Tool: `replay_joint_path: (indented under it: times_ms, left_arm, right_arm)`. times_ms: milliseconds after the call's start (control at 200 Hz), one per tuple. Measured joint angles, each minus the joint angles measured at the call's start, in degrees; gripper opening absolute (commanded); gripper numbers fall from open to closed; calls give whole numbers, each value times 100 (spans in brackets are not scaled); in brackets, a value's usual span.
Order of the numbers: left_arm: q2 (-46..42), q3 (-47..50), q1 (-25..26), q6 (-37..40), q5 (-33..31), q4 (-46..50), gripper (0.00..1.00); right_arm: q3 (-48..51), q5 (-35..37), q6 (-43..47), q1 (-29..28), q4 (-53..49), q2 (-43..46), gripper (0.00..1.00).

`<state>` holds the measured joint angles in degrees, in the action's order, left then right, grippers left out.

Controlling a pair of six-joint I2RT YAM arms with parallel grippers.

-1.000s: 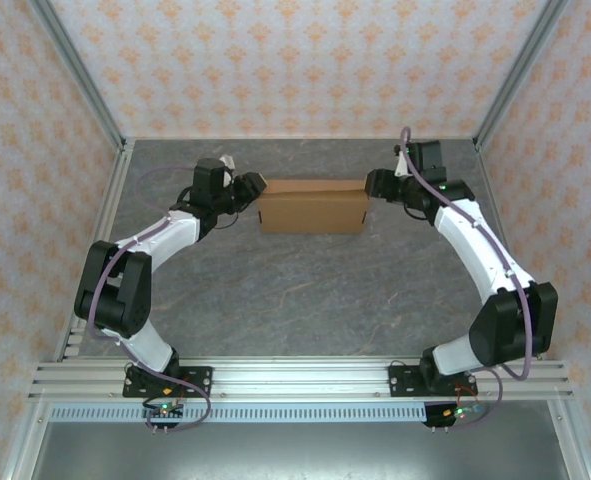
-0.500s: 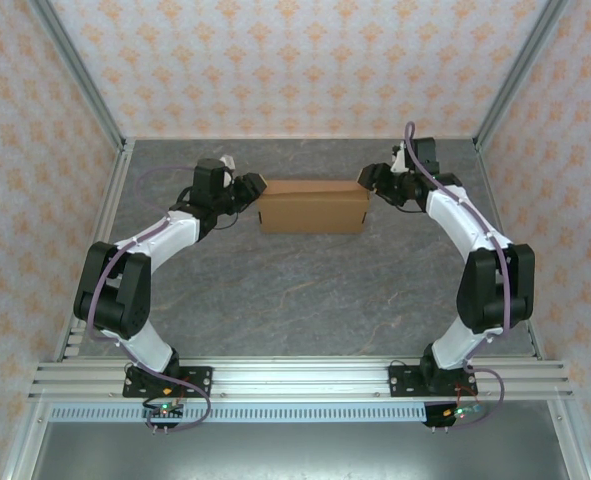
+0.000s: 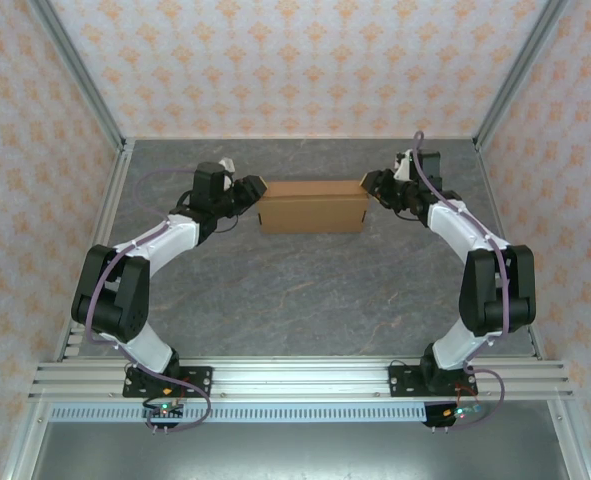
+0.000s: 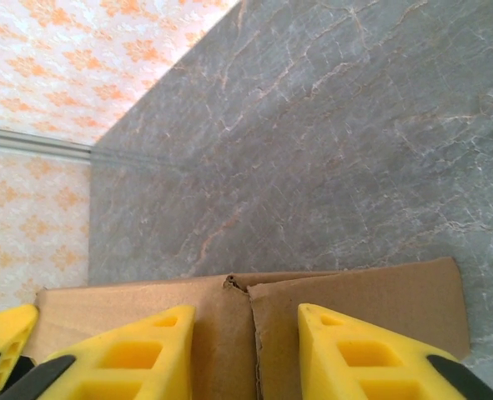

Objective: Fold the paper box

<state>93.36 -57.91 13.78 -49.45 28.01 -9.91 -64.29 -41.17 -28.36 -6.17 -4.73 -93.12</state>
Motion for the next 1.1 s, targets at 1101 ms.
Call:
replay_joint_path:
  times_ms: [1101]
  left_arm:
    - [63, 299, -313, -31, 973, -407, 23]
  right_arm:
    - [704, 68, -142, 11, 1084, 201, 22]
